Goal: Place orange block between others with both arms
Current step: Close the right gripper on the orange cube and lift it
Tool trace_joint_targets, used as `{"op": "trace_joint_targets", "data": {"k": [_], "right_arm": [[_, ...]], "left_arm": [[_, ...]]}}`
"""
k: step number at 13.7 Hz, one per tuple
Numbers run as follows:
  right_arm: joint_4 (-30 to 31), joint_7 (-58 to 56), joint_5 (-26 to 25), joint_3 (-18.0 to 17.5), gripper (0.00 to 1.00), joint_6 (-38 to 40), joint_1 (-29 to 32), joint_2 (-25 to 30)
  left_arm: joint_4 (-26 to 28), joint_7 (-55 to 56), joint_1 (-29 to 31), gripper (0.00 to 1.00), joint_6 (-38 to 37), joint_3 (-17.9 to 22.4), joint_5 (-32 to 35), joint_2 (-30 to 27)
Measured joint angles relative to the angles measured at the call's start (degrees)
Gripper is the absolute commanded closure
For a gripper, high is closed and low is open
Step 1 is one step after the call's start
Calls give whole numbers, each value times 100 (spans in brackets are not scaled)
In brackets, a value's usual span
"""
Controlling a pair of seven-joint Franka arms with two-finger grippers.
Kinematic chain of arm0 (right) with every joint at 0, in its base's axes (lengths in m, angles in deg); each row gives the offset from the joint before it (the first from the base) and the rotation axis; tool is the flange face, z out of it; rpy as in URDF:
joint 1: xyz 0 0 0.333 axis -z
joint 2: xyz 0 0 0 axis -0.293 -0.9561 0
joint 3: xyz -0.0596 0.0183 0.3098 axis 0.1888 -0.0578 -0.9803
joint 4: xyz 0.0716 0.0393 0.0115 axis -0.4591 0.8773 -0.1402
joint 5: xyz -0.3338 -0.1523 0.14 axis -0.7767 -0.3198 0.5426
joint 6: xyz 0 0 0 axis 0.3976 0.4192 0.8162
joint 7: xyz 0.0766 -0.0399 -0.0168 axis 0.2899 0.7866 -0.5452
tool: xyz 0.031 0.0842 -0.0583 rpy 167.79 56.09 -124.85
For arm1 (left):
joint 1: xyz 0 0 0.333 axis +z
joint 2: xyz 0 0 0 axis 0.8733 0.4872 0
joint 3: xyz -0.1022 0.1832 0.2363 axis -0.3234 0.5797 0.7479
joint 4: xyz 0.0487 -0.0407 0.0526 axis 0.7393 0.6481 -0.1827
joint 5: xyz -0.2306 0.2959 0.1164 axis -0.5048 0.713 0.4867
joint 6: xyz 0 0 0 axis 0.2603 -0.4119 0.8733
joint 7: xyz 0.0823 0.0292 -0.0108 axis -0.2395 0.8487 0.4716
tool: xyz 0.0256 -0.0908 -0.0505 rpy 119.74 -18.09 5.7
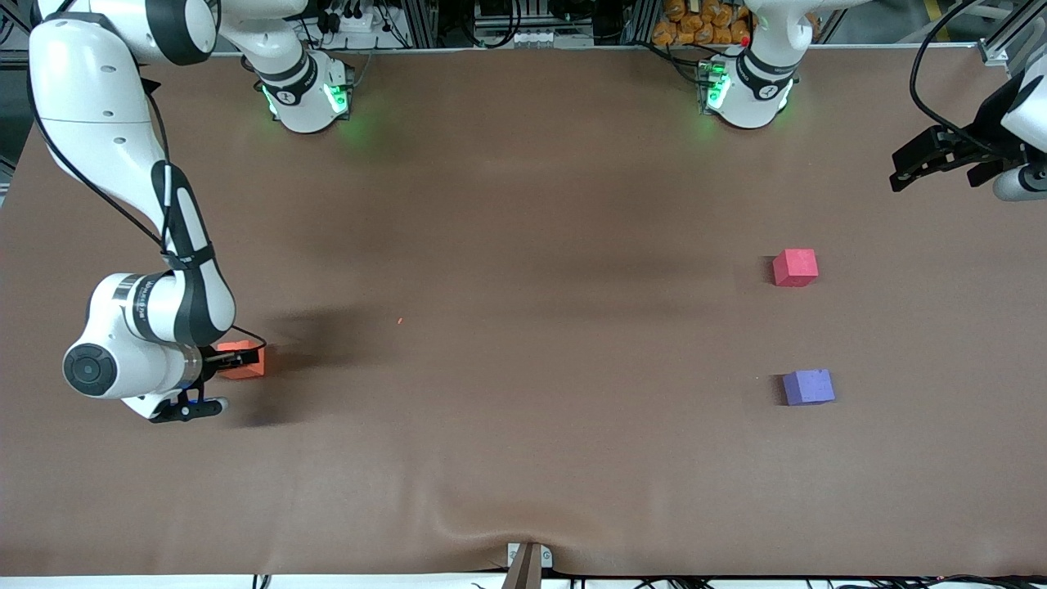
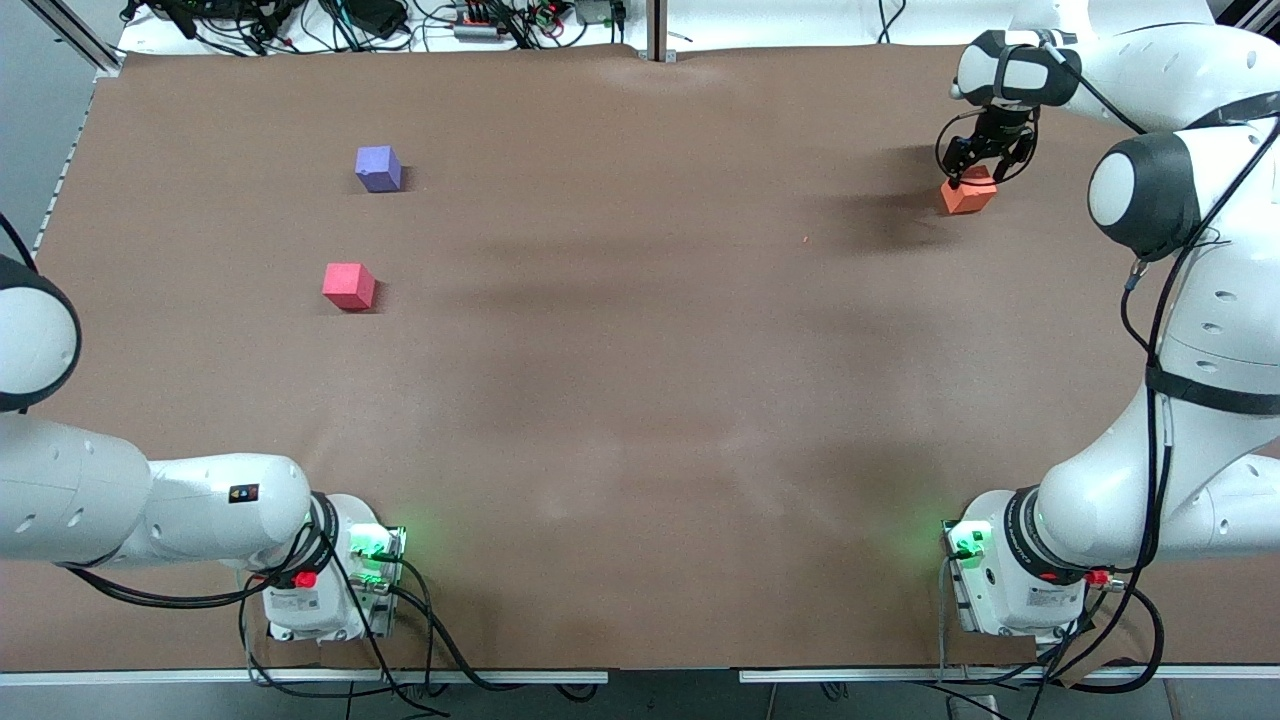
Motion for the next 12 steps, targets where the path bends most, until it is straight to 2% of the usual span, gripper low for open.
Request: {"op": "trace_joint_targets", "data": {"k": [2, 6, 9, 12], "right_arm": [[8, -13, 1, -1, 46, 0, 0, -4], [-29, -16, 195, -21, 47, -61, -15, 13], [-250, -41, 905, -57, 47, -88, -236, 189], [-295, 170, 1866, -78, 47, -27, -830, 525]], "left_arm": [[-12, -9, -5, 0, -42, -44, 0, -1], [-68, -9, -27, 0, -62, -78, 0, -2], [-97, -10, -47, 0, -63, -222, 0, -10], [-98, -9, -68, 0, -63, -401, 0, -16]]}}
